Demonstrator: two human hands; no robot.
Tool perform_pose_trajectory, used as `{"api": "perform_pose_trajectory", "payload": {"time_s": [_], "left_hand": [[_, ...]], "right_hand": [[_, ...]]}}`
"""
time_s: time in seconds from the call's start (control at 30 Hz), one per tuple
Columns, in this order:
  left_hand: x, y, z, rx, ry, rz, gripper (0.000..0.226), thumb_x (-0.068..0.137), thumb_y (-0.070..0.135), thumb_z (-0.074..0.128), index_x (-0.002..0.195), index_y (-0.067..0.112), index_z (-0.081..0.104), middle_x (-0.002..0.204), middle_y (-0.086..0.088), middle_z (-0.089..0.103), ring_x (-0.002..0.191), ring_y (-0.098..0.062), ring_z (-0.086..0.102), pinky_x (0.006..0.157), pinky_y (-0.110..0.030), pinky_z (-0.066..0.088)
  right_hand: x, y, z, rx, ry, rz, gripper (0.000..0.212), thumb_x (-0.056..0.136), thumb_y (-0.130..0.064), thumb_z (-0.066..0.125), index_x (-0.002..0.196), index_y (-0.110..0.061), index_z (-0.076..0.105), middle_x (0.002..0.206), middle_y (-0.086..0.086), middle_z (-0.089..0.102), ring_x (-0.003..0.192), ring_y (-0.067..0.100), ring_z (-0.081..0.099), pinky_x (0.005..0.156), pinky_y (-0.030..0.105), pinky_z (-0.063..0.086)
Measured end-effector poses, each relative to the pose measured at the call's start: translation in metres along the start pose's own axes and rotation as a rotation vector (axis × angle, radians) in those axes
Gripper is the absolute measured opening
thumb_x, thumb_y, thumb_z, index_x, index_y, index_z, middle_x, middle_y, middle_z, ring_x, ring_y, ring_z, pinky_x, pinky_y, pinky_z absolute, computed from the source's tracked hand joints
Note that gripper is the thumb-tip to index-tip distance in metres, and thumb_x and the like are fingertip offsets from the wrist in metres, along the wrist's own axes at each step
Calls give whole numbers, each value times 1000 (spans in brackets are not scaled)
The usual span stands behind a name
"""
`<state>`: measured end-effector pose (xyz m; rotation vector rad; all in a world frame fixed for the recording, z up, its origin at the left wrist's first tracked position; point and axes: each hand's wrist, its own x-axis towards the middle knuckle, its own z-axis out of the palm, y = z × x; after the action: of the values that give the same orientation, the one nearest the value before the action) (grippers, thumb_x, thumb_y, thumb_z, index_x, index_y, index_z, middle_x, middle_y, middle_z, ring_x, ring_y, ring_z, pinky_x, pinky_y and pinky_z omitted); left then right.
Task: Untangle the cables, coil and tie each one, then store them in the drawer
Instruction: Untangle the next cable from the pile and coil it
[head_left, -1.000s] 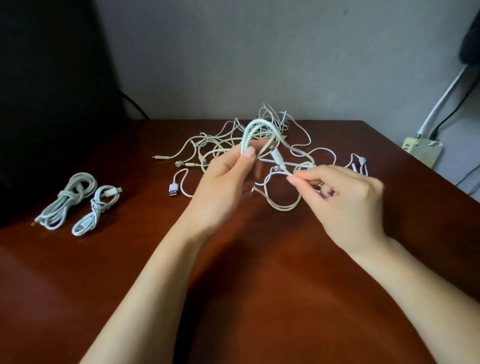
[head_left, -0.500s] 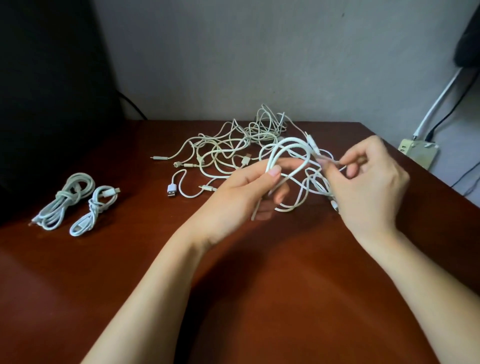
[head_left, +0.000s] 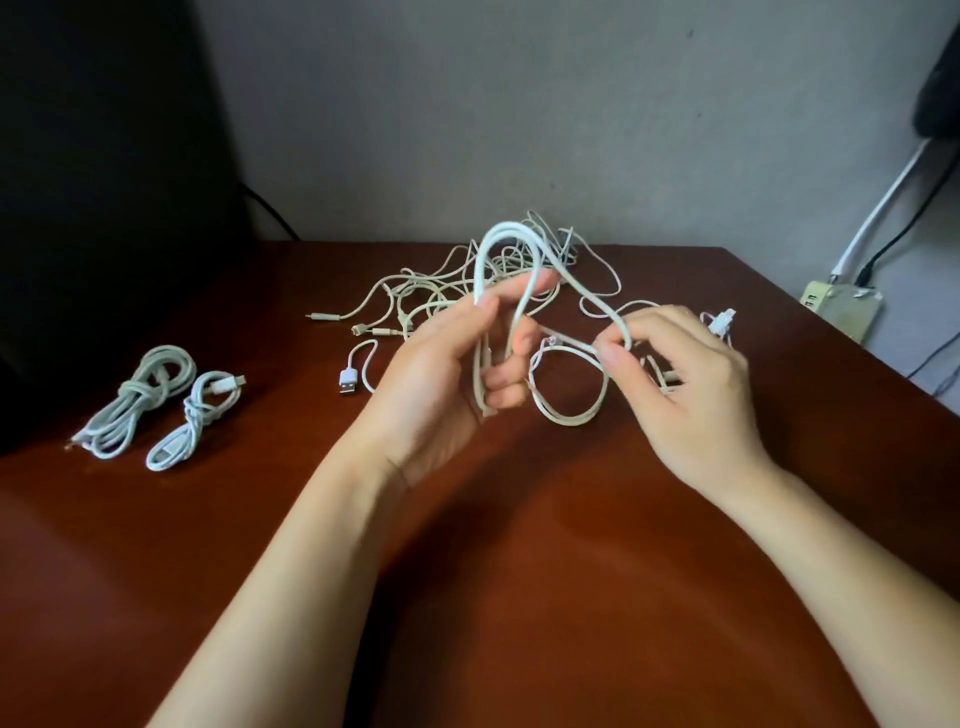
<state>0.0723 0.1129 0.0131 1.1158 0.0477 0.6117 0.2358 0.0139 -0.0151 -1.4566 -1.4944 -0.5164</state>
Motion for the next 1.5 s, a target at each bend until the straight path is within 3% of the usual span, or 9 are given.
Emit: {"api": "perform_pose_trajectory", "payload": {"time_s": [0.23, 0.43, 0.57, 0.63, 0.73, 0.97, 1.23, 1.37, 1.5], "left_hand": [[3, 1, -3, -75, 122, -18, 36, 94, 20, 35, 121, 5, 55, 65, 3, 48, 49, -6, 32, 44, -16, 29], [2, -2, 3, -44, 93, -56, 37, 97, 18, 32, 121, 2, 55, 67, 2, 47, 49, -6, 33, 45, -17, 28], [1, 0, 5, -20, 75, -56, 34, 90, 21, 39, 109, 6, 62, 68, 2, 46, 50, -6, 31, 45, -17, 26], [1, 0, 6, -24, 76, -54, 36, 87, 23, 40, 110, 6, 61, 68, 2, 45, 51, -6, 31, 46, -17, 26], [1, 1, 5, -72, 84, -46, 37, 86, 24, 41, 114, 6, 59, 67, 4, 44, 50, -5, 31, 45, -15, 28], [4, -4, 6, -20, 165, -66, 33, 83, 28, 50, 103, 11, 69, 64, 5, 39, 50, -4, 30, 43, -14, 34], [0, -13, 7, 292, 302, -188, 24, 98, 17, 48, 91, 13, 71, 60, 6, 39, 51, -3, 37, 49, -15, 33], [3, -9, 8, 139, 302, -206, 30, 99, 8, 38, 87, 6, 66, 56, 5, 40, 41, -2, 41, 41, -13, 36], [4, -8, 5, 73, 288, -238, 35, 100, 12, 36, 87, 5, 68, 71, -1, 55, 55, -7, 38, 47, -15, 33]], "right_hand": [[-2, -33, -2, 308, -89, 18, 18, 97, -20, 44, 96, -18, 62, 105, -8, 68, 105, 6, 64, 85, 24, 49], [0, -40, -11, 160, 111, -87, 29, 96, -14, 47, 81, -3, 68, 70, -7, 63, 72, 9, 67, 63, 24, 51], [3, -41, -16, 5, 227, -97, 31, 97, -15, 48, 83, -2, 73, 74, -28, 49, 62, 7, 60, 57, 7, 39], [4, -39, -18, -18, 212, -75, 32, 97, -16, 49, 82, -4, 74, 67, -31, 47, 48, 11, 53, 52, 13, 39], [3, -37, -14, 77, 86, 116, 29, 95, -24, 52, 77, -16, 73, 39, -13, 39, 34, 17, 45, 41, 35, 37], [1, -41, -3, 249, -368, 572, 38, 96, -31, 49, 65, -19, 67, 36, 2, 49, 25, 12, 42, 35, 17, 35], [0, -47, -1, 202, -738, 657, 47, 99, -35, 39, 67, -15, 68, 38, 3, 52, 27, 13, 44, 41, 17, 38], [2, -52, -1, 221, -789, 659, 46, 100, -34, 40, 68, -14, 68, 38, 2, 51, 27, 13, 42, 40, 18, 37], [3, -51, -3, 217, -751, 694, 49, 100, -31, 41, 62, -12, 64, 38, 1, 49, 26, 11, 40, 37, 17, 35]]}}
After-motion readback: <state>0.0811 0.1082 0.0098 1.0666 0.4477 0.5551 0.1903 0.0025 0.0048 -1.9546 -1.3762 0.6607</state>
